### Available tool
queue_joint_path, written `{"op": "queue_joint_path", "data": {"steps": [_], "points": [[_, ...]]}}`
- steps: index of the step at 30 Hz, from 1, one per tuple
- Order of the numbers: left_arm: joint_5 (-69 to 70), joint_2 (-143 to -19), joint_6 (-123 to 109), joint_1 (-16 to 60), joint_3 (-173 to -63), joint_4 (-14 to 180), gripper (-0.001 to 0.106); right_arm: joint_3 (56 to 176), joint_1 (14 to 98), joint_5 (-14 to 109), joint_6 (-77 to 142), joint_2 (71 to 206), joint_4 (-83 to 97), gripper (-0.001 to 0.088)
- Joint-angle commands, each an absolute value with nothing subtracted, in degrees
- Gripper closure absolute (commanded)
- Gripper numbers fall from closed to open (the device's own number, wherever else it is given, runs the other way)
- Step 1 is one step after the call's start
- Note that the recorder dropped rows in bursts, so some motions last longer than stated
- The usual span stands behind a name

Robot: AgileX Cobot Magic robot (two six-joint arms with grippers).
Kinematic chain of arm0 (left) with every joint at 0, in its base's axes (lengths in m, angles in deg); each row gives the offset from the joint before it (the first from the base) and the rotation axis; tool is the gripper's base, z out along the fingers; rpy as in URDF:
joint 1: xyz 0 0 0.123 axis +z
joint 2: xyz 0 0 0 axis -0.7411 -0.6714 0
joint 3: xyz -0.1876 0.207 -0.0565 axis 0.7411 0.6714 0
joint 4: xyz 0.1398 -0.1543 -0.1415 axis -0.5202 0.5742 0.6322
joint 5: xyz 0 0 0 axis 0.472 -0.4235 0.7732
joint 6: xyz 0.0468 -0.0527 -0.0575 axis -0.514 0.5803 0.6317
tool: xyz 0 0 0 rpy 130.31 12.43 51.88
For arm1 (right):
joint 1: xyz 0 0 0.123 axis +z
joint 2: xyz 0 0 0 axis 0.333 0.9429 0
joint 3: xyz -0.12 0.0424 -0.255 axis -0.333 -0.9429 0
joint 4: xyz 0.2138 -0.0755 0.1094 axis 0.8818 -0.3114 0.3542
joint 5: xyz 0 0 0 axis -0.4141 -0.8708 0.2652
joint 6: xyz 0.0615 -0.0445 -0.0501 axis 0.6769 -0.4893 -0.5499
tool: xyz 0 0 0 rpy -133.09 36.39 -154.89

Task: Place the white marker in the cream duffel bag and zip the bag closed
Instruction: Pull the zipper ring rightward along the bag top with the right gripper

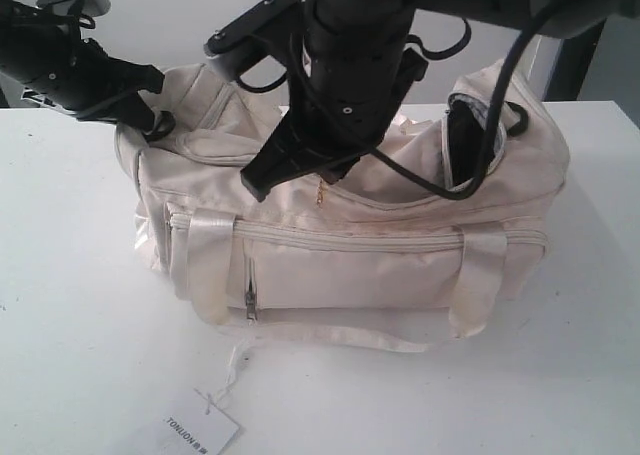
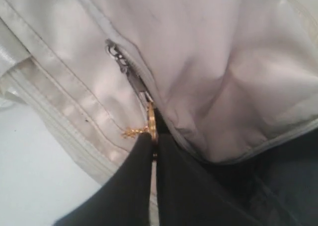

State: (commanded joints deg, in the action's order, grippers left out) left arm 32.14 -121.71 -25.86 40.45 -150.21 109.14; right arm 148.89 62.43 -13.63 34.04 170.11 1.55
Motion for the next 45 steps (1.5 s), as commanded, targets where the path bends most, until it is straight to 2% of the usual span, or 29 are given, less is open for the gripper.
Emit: {"op": "queue_joint_path", "data": {"steps": [11,13,16,21,24,39,45], "points": [[33.3,-121.59,-25.74,40.45,-150.21,109.48,0.105,148.12,53.89,-7.29,23.76,170.33,26.44,0.0868],[33.3,-121.25,-25.74,40.45,-150.21,109.78,0.103,148.12,52.61,-7.4,22.45,170.33,28.47,0.0868],[33.45,-121.05,-25.74,40.45,-150.21,110.37,0.087,148.12,51.9,-7.51,21.87,170.33,28.8,0.0868],[35.29,-120.89,-26.13,40.45,-150.21,113.37,0.054,148.12,51.91,-7.59,21.87,170.79,29.38,0.0868],[37.41,-120.72,-27.09,40.45,-150.21,114.53,0.046,148.12,51.91,-7.59,21.45,171.04,29.49,0.0868],[52.87,-114.68,-22.14,40.45,-150.59,112.3,0.045,148.12,51.91,-8.03,20.48,171.64,29.64,0.0868],[52.19,-114.68,-21.14,40.32,-146.16,114.54,0.045,148.12,51.91,-8.17,20.48,171.64,30.0,0.0868]]}}
